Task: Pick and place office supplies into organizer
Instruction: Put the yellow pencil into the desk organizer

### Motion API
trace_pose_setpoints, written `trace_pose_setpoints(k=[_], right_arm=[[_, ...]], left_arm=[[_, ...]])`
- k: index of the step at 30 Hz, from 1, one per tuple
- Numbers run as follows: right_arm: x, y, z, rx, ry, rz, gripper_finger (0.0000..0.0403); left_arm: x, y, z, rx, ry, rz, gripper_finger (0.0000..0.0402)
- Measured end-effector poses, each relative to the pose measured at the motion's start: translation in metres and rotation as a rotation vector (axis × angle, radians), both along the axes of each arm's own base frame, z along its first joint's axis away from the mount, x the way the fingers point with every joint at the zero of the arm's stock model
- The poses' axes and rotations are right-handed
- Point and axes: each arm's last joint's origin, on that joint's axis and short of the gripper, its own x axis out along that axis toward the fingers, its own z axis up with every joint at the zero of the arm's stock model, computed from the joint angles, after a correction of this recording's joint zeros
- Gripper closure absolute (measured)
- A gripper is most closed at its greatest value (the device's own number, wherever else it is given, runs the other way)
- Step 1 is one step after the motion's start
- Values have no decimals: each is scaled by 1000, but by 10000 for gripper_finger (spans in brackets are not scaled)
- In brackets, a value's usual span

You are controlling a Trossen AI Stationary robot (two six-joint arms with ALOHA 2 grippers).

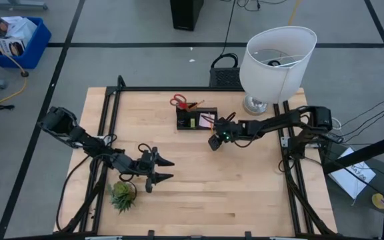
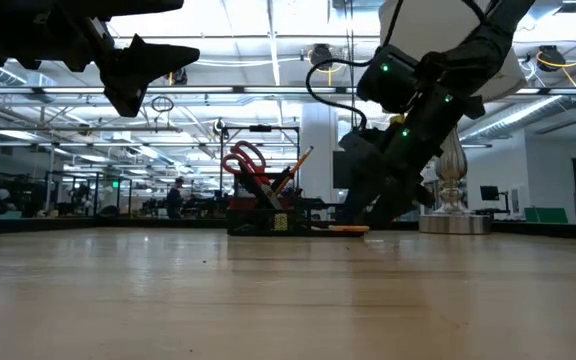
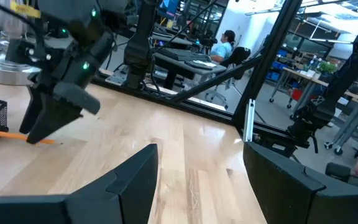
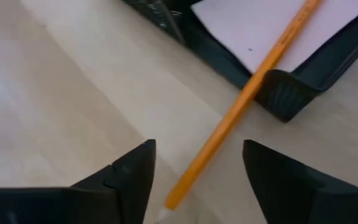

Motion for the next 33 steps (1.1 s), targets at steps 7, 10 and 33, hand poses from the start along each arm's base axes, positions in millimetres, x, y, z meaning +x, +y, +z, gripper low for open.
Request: trace_pose_setpoints(k=[7,10,33], right_arm=[[4,-1,-14,-50,38,-8,141],[7,-2,-16,-93,27,2,149],[9,-2,-12,-150,8,78,396]], left_arm=[[0,0,0,8,-1,0,158],[0,0,0,9,-1,0,158],[0,0,-1,12,13,0,158]])
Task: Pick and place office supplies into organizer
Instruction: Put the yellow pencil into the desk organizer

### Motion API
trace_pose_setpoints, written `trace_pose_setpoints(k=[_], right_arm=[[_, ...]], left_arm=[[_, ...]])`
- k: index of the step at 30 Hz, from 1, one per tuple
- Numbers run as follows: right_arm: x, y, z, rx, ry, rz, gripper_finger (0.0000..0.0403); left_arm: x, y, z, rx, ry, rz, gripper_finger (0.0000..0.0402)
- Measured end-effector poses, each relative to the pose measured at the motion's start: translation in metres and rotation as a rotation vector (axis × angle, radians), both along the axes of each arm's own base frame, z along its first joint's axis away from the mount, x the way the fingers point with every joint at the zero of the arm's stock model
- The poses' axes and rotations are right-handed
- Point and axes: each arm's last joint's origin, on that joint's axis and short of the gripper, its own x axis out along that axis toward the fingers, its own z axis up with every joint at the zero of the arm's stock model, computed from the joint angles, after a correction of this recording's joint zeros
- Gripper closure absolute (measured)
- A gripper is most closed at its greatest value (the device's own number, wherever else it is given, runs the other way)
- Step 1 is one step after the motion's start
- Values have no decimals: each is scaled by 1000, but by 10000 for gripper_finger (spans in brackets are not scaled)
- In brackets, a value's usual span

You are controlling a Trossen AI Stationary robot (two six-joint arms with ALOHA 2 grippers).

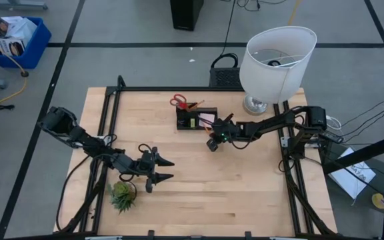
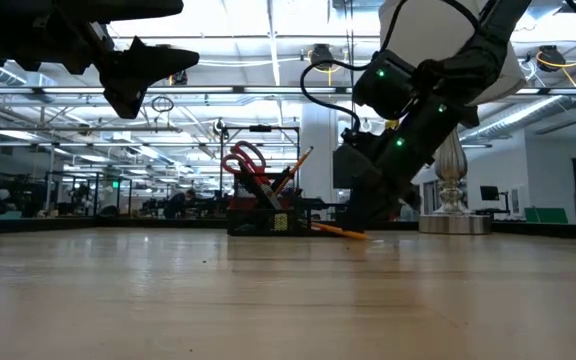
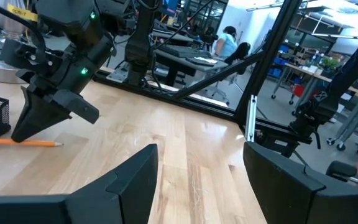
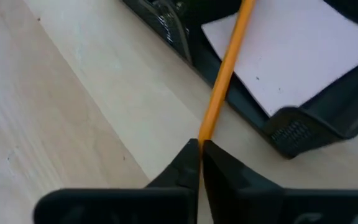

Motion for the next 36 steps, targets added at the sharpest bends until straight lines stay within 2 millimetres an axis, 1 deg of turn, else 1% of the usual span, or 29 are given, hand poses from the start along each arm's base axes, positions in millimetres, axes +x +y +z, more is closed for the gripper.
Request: trace_pose_setpoints(k=[9,16,19,22,26,29,32,36], right_arm=[[1,0,1,-3,-8,5,398],[1,2,1,94,-36,2,384],[2,6,1,79,-39,-11,362],[4,10,2,43,-53,-21,328],[8,14,6,43,-111,-14,276],[8,16,6,22,-102,6,247],[8,15,-1,-18,-67,-30,232],[13,14,-19,-36,-53,-49,231]], left_arm=[[0,0,0,0,0,0,158],[0,0,0,1,0,0,158],[0,0,0,0,1,0,158],[0,0,0,-5,2,0,158],[0,0,0,-6,5,1,158],[0,0,0,-8,5,7,158],[0,0,0,-9,5,14,158],[0,1,-1,-8,6,17,158]])
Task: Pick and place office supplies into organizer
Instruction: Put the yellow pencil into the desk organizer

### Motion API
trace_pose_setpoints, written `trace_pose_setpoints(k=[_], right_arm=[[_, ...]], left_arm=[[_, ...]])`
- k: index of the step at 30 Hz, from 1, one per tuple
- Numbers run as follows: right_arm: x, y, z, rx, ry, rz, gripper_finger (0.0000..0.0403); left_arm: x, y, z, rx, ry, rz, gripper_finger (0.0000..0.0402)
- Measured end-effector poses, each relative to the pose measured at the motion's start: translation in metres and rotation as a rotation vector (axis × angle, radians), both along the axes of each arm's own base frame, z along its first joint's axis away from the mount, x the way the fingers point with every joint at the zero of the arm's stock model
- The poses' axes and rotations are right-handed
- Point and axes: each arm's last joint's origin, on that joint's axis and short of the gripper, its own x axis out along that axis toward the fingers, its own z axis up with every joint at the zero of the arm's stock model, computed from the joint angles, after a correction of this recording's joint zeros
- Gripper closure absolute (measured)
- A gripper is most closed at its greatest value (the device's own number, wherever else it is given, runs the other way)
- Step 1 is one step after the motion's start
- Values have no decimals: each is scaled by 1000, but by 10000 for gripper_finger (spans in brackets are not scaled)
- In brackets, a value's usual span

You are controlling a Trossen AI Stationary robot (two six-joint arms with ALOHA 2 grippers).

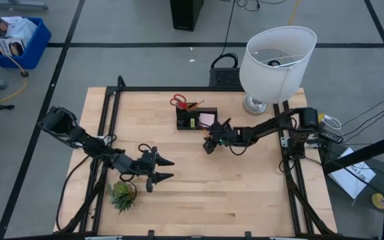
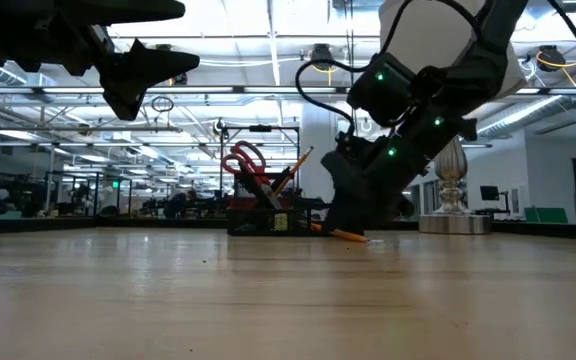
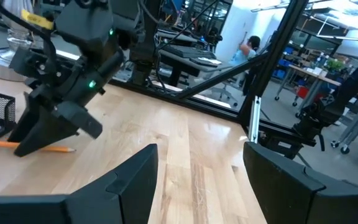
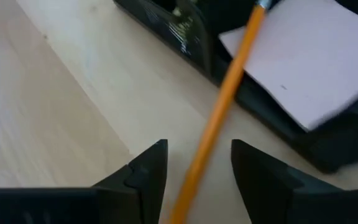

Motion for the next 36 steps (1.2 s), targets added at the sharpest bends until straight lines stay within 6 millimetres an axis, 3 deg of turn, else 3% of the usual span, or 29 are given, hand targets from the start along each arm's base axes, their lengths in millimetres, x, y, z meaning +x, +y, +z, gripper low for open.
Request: trace_pose_setpoints(k=[7,12,17,21,26,36], right_arm=[[3,7,-21,-90,59,4,254],[0,13,-25,-126,108,-4,305],[-3,12,-26,-124,135,-12,381],[-3,11,-26,-123,134,-8,383],[-2,17,-15,-154,110,39,387],[-2,33,34,-254,-21,126,384]], left_arm=[[0,0,0,0,0,0,158],[0,0,-1,3,8,1,158],[0,0,-1,3,7,0,158],[0,0,-1,-3,8,1,158],[0,0,-2,-1,20,1,158],[0,0,-3,-4,26,5,158]])
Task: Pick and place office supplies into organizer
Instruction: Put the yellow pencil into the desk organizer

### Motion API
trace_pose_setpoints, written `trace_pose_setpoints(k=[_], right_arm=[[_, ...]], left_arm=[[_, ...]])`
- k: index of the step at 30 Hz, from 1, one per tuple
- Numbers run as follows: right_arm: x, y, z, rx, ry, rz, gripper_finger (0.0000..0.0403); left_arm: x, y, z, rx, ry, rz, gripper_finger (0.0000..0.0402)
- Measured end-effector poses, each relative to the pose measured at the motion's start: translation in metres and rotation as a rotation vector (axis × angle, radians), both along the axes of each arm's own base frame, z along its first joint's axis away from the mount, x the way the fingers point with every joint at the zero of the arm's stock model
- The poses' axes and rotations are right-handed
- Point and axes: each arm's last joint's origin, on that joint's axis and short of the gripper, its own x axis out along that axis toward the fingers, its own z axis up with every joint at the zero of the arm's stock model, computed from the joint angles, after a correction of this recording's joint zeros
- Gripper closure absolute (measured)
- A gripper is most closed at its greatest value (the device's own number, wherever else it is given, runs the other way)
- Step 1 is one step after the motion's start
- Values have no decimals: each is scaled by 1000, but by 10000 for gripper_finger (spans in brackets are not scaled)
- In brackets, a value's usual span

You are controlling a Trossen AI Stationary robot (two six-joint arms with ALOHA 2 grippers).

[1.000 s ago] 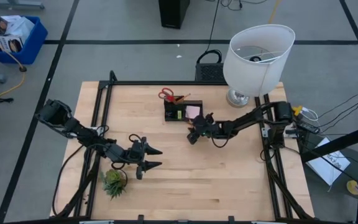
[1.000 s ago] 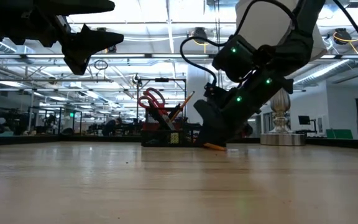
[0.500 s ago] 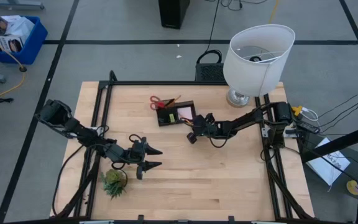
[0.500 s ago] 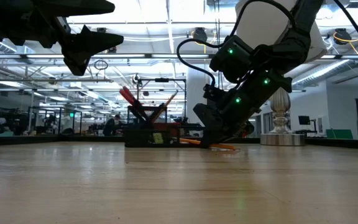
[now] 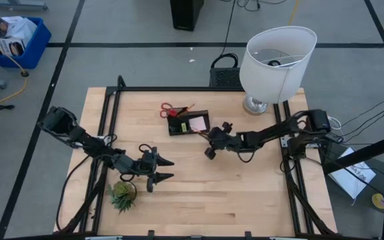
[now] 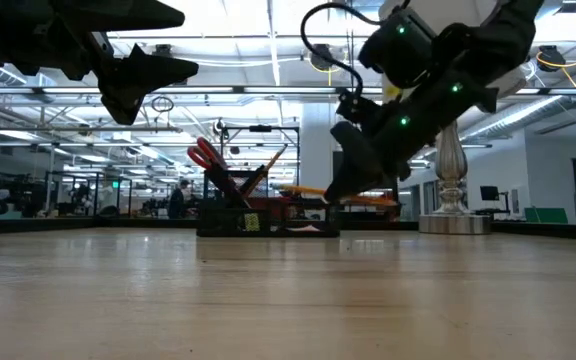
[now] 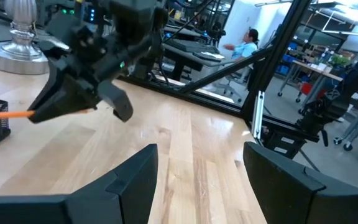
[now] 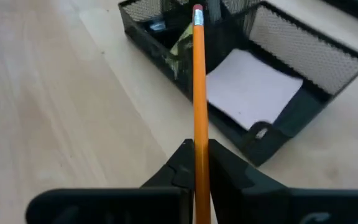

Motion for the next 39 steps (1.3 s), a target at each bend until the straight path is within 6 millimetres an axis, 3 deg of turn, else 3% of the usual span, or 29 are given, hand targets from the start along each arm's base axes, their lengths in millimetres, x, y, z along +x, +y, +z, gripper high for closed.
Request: trace_pose_setpoints(k=[6,12,20,25,28,32,36,39], right_arm=[[-3,-3,22,-79,-32,56,386],[-4,-8,42,-199,77,211,386],[21,-31,94,-343,373,326,386],[41,-36,123,-553,576,499,386],[51,-37,119,-723,756,579,386],[65,-39,95,-937,1026,692,383],[81,-37,78,-1096,1154,672,384],[82,-34,81,-1164,1220,673,385]], left_arm=[[0,0,0,-1,1,7,158],[0,0,0,-1,1,7,158],[0,1,0,-2,1,24,158],[0,1,0,-13,1,25,158],[0,1,0,-16,2,25,158],[0,1,0,-12,5,24,158],[0,1,-2,-7,16,24,158],[0,1,-3,-2,28,24,158]])
